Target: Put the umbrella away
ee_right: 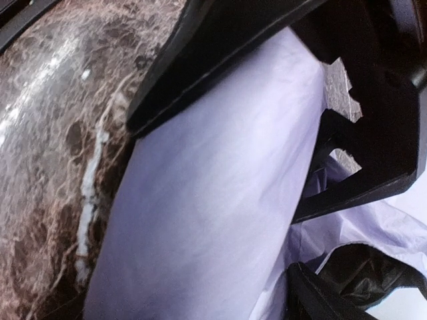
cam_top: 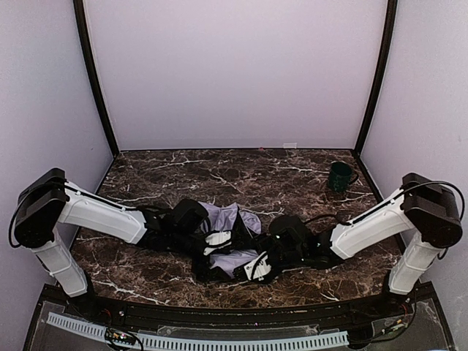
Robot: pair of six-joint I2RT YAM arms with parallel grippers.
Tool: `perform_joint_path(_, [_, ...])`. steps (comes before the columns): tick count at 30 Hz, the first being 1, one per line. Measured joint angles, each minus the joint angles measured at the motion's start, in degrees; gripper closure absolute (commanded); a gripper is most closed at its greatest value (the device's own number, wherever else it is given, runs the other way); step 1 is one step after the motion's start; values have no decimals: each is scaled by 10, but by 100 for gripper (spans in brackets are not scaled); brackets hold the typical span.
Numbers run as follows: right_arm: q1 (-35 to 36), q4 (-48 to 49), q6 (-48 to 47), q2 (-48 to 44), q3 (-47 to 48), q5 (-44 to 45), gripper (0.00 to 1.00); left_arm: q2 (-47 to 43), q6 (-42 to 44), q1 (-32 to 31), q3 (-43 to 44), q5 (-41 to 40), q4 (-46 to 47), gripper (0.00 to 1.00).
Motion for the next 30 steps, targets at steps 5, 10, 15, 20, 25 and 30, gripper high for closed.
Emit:
perform_joint_path(5, [-6, -4, -14, 33, 26, 18, 54, 1, -1, 4, 0, 14, 0, 12])
perform_joint_path(10, [-10, -14, -4, 45, 35, 33, 89, 2, -4, 6, 0, 28, -5, 11])
perform_joint_path(15, [-19, -28, 22, 38, 43, 28, 100, -37, -10, 9, 0, 18, -31, 7])
perform_joint_path(20, [-43, -91, 71, -2, 56, -6, 100, -167, -12, 19, 0, -10, -46, 5])
perform_joint_path(25, [-102, -178, 150, -73, 96, -72, 100, -313, -7, 24, 0, -45, -56, 14])
perform_joint_path(30, [-166, -217, 236, -148, 128, -149, 100, -359, 1, 24, -10, -92, -81, 21])
